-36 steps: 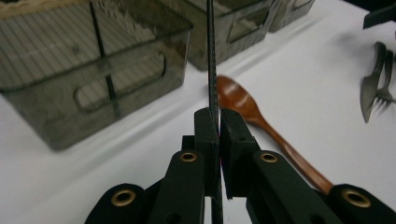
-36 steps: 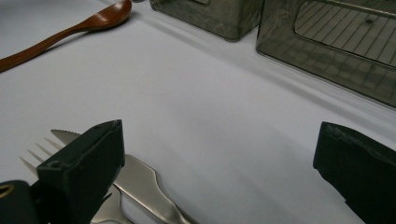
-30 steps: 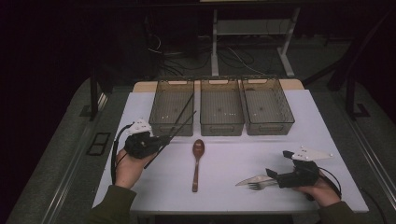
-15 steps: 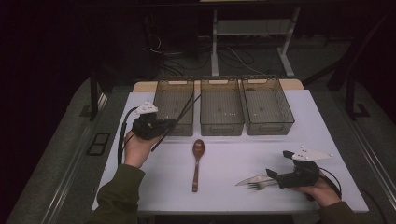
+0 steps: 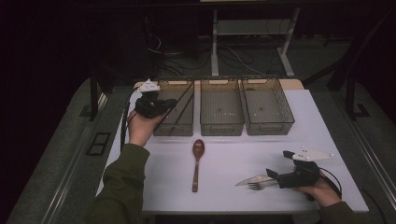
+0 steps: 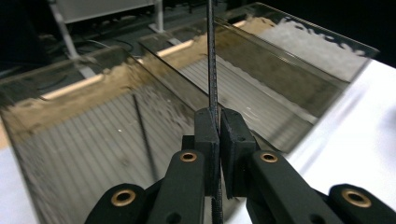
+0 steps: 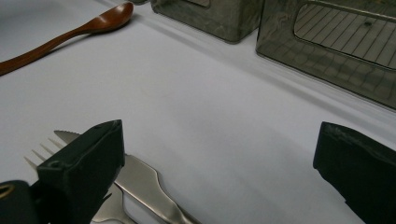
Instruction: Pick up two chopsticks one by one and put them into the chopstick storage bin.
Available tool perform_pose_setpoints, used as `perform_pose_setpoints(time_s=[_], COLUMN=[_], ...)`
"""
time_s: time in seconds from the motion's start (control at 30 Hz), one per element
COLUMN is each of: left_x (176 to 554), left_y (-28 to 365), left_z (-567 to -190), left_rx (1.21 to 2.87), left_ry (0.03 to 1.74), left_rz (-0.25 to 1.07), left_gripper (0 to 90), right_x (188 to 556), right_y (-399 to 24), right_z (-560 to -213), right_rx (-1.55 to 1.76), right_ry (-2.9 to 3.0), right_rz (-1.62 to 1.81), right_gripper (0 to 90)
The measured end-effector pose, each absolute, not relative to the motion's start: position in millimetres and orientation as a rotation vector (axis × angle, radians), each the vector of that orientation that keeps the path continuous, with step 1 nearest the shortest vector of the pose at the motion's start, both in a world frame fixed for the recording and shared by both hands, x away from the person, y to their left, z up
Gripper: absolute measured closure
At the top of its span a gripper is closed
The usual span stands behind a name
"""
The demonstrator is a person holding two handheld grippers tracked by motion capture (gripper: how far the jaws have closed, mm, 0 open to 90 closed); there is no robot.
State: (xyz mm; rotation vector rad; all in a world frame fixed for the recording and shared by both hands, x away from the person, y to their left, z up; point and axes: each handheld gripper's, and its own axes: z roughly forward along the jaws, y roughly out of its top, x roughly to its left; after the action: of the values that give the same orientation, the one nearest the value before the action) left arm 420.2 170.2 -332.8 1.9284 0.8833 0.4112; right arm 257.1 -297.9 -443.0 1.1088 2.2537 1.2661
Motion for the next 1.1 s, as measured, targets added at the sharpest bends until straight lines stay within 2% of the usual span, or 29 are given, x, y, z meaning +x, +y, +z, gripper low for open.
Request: perform_pose_setpoints(time_s=[0.53,1.1], left_x=[468,485], left_y=[179,181], left_z=[-349,-378], left_rx=[1.932,2.017], left_ry=[0.959,1.059], left_rz=[0.445,0.422], left_gripper=[85.0,84.9], right_x=[257,257], right_y=[-298,-299], right_z=[-443,-443], right_rx=[1.109,1.111], right_ry=[2.252,2.252], right_rz=[1.268,1.267], right_gripper=[1.5,1.5])
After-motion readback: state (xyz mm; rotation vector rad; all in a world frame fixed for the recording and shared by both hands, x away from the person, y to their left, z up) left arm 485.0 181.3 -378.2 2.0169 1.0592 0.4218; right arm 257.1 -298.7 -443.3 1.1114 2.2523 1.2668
